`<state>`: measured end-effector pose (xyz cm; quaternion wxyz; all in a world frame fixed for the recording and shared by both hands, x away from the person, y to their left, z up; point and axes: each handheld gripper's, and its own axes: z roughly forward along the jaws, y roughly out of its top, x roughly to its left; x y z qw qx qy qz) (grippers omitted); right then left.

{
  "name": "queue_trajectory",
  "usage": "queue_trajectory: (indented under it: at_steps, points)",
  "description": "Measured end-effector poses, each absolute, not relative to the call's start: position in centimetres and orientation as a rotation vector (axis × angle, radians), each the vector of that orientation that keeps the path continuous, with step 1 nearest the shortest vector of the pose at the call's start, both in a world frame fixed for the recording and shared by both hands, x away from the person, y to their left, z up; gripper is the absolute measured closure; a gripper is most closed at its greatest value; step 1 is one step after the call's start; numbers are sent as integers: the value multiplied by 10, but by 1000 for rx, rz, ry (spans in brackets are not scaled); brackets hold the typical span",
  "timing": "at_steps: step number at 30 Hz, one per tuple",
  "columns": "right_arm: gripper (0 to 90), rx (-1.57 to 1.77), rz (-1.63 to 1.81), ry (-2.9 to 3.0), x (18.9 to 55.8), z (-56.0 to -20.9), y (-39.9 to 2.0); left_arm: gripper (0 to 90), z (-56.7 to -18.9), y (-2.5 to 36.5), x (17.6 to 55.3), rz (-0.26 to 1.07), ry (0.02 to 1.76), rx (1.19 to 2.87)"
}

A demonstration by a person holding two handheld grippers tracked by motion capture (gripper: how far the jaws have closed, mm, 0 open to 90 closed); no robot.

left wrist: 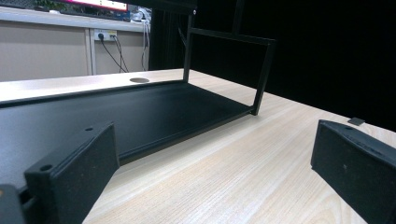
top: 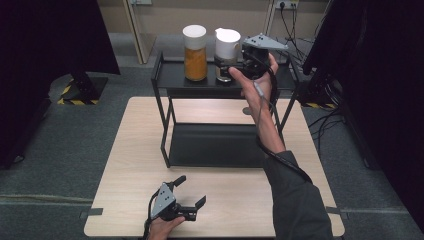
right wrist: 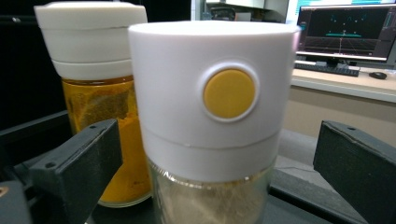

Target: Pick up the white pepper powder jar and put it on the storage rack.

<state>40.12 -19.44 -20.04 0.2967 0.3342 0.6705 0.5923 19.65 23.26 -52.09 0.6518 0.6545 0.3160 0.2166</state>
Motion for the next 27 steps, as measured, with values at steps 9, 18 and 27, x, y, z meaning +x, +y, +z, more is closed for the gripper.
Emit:
queue_trajectory:
  at_steps: [9,18,27]
  points:
    - [4,849,1605,1784,386,-205,-207,1,-521,232,197,492,717,1491]
    - [5,800,1650,1787,370,-214,-223,1,-521,232,196,494,715,1484]
    - [4,722,1701,1804,354,-228,-238,1,-522,232,196,490,718,1484]
